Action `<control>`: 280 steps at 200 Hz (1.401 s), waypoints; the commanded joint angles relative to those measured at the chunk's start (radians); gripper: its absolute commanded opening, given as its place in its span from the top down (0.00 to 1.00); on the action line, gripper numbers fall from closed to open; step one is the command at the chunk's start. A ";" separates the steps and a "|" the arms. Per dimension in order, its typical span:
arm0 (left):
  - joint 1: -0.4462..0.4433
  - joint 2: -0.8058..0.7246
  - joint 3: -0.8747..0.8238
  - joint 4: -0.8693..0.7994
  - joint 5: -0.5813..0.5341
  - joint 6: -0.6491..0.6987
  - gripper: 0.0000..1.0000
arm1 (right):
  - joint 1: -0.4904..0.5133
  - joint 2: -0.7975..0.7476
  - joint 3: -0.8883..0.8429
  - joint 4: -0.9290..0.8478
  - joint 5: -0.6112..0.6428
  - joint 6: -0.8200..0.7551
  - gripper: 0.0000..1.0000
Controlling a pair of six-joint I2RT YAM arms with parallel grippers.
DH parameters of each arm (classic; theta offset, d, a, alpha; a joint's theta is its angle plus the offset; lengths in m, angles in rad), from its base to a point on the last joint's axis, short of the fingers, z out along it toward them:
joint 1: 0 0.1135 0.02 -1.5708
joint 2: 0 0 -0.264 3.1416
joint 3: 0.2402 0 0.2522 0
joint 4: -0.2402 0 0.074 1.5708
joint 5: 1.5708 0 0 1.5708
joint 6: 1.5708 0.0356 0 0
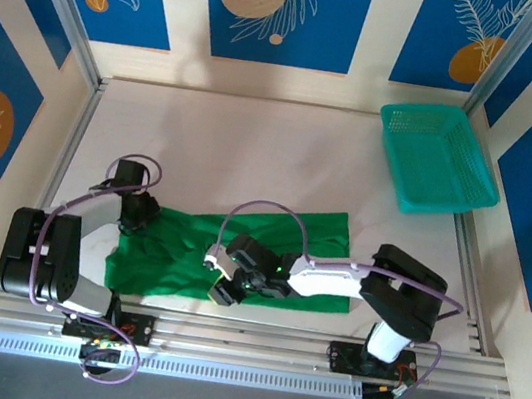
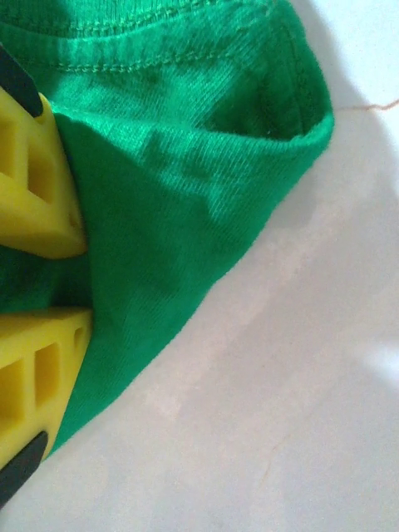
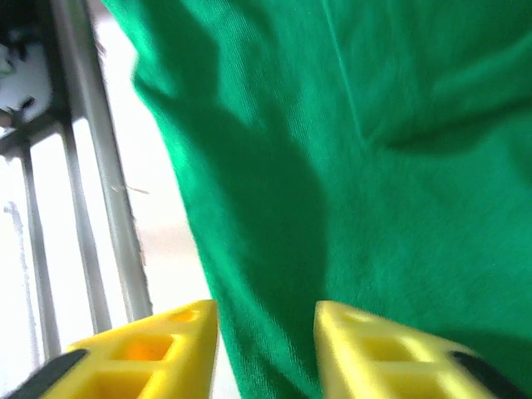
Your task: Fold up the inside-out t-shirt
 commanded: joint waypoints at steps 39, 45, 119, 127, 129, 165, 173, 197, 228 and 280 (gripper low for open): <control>0.018 0.029 -0.055 -0.059 -0.024 -0.002 0.72 | -0.085 0.224 0.421 0.071 -0.027 -0.038 0.47; 0.018 0.031 -0.056 -0.060 -0.026 -0.001 0.72 | -0.082 0.271 0.453 0.094 -0.036 -0.031 0.45; 0.021 0.023 -0.064 -0.071 -0.016 0.017 0.71 | -0.064 0.585 0.726 -0.017 -0.069 -0.039 0.60; 0.021 0.022 -0.066 -0.063 -0.013 0.015 0.71 | -0.062 0.560 0.708 -0.020 -0.109 -0.057 0.76; 0.021 0.022 -0.067 -0.060 -0.012 0.015 0.71 | -0.062 0.551 0.701 -0.016 -0.116 -0.061 0.78; 0.027 0.037 -0.058 -0.059 -0.007 0.026 0.71 | -0.026 0.368 0.517 0.012 -0.210 -0.118 0.99; 0.028 0.037 -0.062 -0.054 -0.007 0.026 0.71 | -0.005 0.340 0.471 0.013 -0.209 -0.123 0.98; 0.038 0.050 -0.052 -0.053 -0.011 0.036 0.71 | 0.071 0.343 0.358 0.093 -0.219 -0.066 0.69; 0.059 0.058 -0.031 -0.062 -0.032 0.052 0.71 | 0.156 0.306 0.291 0.113 -0.095 0.008 0.51; 0.133 0.051 0.017 -0.124 -0.044 0.084 0.69 | 0.124 -0.179 -0.039 0.029 0.449 0.215 0.35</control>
